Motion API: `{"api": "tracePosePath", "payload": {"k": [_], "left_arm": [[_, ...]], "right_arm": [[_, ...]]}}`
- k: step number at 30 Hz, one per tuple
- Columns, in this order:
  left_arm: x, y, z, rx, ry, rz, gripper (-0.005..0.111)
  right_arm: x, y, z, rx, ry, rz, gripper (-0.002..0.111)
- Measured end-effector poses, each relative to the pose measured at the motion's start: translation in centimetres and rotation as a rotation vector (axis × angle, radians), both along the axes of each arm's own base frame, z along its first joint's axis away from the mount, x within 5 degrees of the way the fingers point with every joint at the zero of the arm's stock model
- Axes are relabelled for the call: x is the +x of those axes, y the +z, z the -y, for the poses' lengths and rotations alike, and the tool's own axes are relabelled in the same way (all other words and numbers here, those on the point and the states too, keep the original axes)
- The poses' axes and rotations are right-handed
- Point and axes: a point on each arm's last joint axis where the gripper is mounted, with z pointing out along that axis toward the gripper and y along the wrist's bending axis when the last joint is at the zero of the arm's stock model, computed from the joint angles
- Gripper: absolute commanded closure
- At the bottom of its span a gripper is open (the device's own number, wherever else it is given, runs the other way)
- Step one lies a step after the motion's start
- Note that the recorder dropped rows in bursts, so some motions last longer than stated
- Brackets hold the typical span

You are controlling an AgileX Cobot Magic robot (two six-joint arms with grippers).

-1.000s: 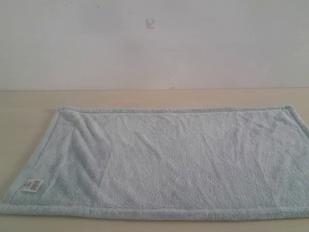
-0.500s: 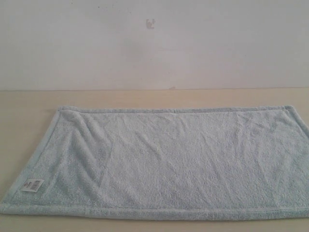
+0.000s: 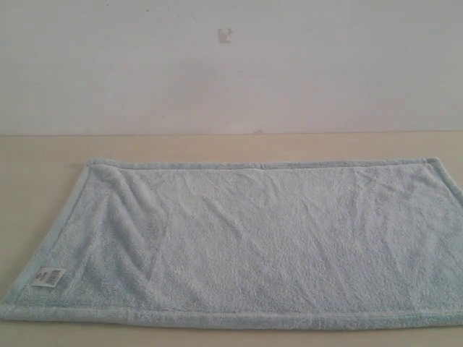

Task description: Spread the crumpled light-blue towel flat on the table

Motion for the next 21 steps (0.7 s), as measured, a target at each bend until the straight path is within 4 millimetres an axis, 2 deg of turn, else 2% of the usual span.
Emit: {"api": "tracePosePath", "payload": {"k": [21], "left_arm": [[0.01, 0.0, 0.1, 0.022, -0.023, -0.001, 0.103]], "right_arm": [[0.0, 0.0, 0.0, 0.0, 0.0, 0.0, 0.107]]}}
